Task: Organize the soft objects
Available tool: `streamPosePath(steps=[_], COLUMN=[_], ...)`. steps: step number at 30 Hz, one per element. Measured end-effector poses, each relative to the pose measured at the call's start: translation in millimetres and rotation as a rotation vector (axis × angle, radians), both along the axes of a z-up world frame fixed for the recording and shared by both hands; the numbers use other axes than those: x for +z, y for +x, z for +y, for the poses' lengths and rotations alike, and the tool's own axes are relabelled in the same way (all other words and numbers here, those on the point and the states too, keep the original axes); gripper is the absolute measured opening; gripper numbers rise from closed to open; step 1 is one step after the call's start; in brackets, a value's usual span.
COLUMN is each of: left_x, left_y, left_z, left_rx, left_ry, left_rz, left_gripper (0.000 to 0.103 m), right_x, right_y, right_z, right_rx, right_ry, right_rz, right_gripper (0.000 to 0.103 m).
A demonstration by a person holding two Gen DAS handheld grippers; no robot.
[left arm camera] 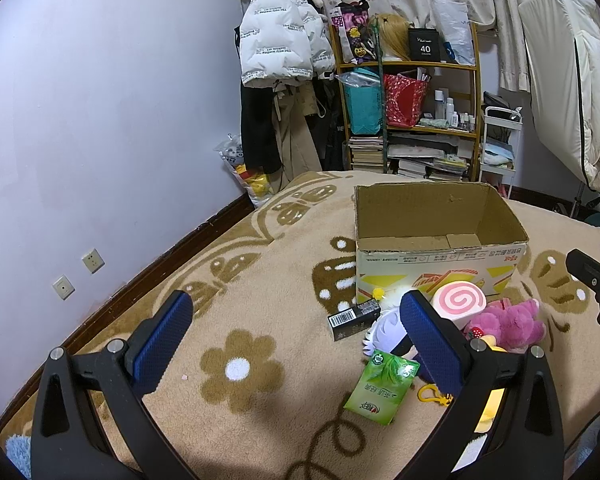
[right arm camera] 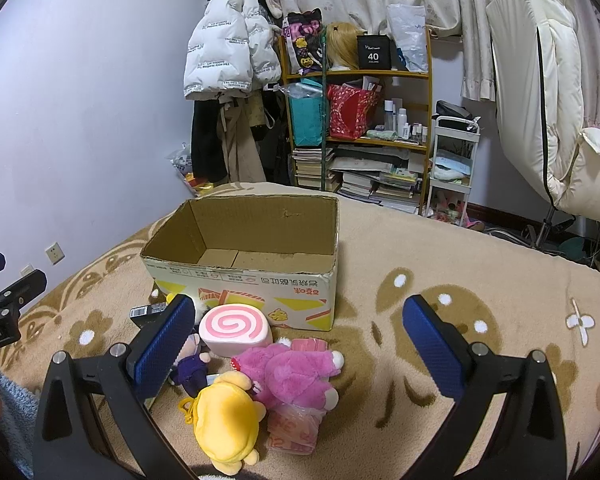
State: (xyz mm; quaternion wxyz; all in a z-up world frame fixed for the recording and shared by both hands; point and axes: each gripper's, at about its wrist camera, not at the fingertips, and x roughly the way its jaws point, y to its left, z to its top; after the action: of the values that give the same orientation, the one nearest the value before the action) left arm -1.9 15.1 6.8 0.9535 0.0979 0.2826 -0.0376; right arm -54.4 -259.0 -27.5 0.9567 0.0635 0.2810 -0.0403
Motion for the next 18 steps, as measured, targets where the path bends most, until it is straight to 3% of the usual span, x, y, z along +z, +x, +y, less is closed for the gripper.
streamPosePath(steps=[18], left_x=[-3.2], left_y=[2.6], left_z=[5.7], left_rx=[0.009], left_ry=[-0.001], left_rz=[0.003], left_gripper=[0.102], right_x=[-1.0], right_y=[0.7], right_z=[-0.8], right_rx=[-0.001], right_ry=[0.003], right_rz=[0.004], right_gripper=[0.103])
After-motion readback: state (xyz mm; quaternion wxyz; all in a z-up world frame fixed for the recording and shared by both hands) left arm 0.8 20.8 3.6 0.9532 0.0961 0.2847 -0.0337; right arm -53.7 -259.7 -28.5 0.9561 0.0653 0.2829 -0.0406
